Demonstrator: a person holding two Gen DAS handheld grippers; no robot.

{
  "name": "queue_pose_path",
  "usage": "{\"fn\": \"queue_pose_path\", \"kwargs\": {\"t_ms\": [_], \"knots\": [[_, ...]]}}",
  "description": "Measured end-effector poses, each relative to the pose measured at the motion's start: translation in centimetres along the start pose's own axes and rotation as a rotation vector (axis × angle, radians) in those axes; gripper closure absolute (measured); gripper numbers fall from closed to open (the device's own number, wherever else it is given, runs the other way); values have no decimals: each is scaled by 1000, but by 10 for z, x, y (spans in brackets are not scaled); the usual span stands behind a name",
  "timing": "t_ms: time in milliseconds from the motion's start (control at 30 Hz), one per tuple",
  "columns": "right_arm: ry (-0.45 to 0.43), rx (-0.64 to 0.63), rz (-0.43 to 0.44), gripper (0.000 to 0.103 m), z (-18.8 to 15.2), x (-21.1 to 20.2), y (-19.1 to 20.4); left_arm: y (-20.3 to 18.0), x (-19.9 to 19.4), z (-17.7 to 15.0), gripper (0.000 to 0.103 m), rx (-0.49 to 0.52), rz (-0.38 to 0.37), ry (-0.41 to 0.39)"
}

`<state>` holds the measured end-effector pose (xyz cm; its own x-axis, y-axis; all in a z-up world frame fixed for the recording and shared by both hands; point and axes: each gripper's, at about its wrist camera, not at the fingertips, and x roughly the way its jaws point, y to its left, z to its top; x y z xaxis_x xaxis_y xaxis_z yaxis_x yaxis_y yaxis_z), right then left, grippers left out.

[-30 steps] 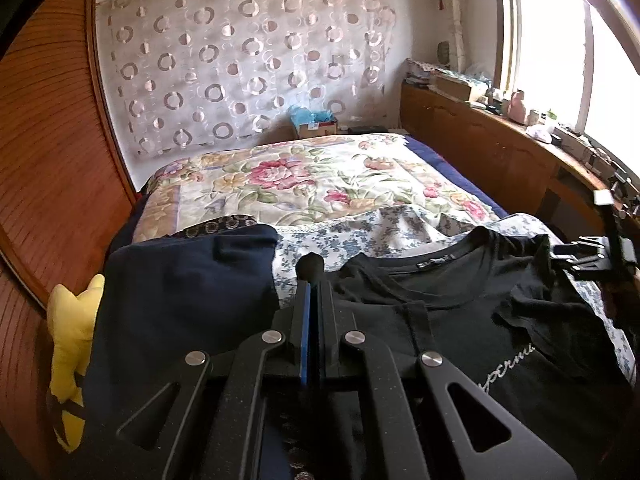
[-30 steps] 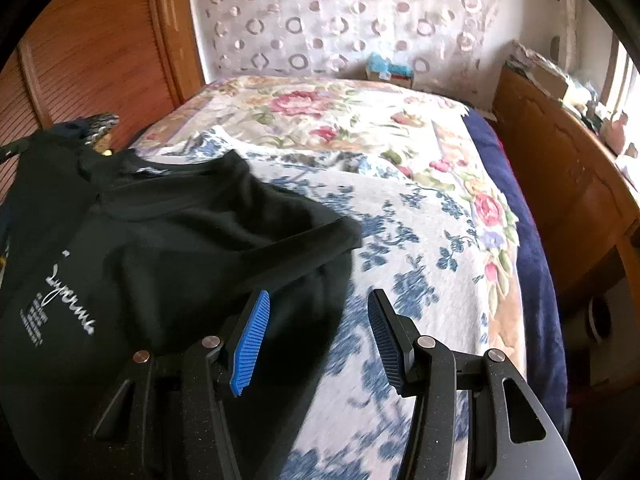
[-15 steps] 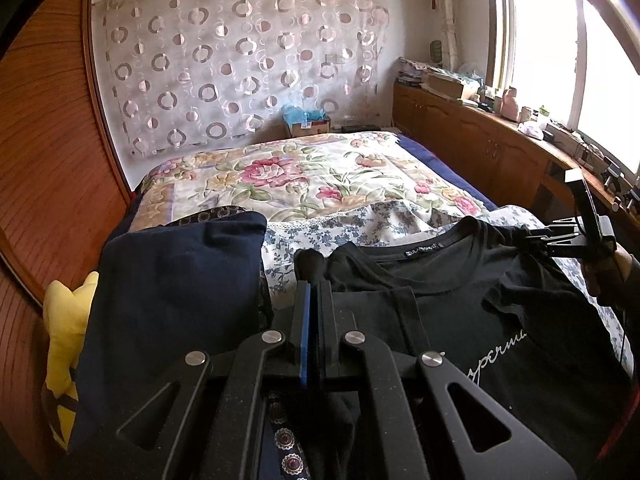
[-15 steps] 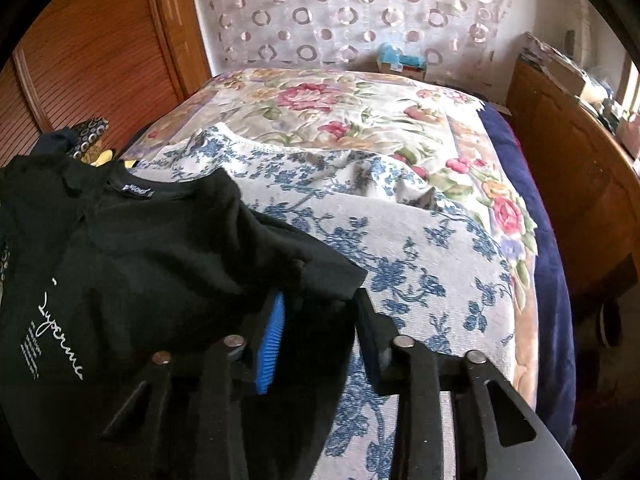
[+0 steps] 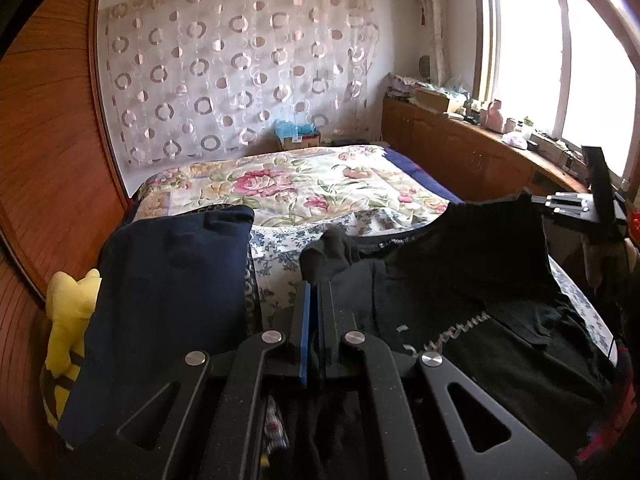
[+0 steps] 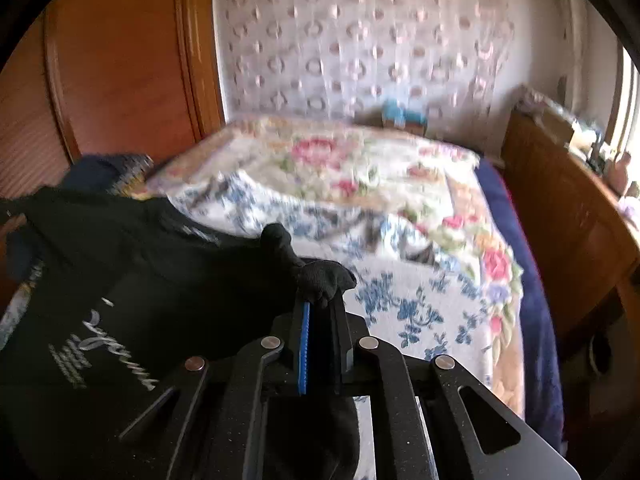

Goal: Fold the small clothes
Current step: 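Grasp the shirt edge with the right tool while the left tool holds and lifts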

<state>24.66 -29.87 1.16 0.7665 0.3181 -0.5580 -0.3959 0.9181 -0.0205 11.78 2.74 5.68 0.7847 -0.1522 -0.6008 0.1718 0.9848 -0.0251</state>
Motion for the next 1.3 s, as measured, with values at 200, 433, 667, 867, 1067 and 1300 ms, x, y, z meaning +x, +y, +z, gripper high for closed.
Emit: {"fn": "queue_pose_path", "kwargs": {"t_ms": [200, 433, 667, 867, 1067, 1300], "knots": [[-80, -21, 18, 95, -22, -64, 19, -8, -37, -22, 99, 6, -14, -28], [-101, -13, 20, 95, -77, -114, 32, -1, -78, -56, 99, -35, -37, -59], [-82, 36, 21, 95, -133, -163, 31, 8, -110, -96, 99, -97, -32, -72], [-53, 58, 13, 95, -156, -199, 31, 11, -123, -109, 99, -130, -19, -71], [-21, 54, 7, 95, -154, -225, 38, 12, -146, -125, 99, -128, 12, -54], [74, 37, 11, 95, -172, -229, 48, 12, -139, -135, 99, -118, 31, -4]]}}
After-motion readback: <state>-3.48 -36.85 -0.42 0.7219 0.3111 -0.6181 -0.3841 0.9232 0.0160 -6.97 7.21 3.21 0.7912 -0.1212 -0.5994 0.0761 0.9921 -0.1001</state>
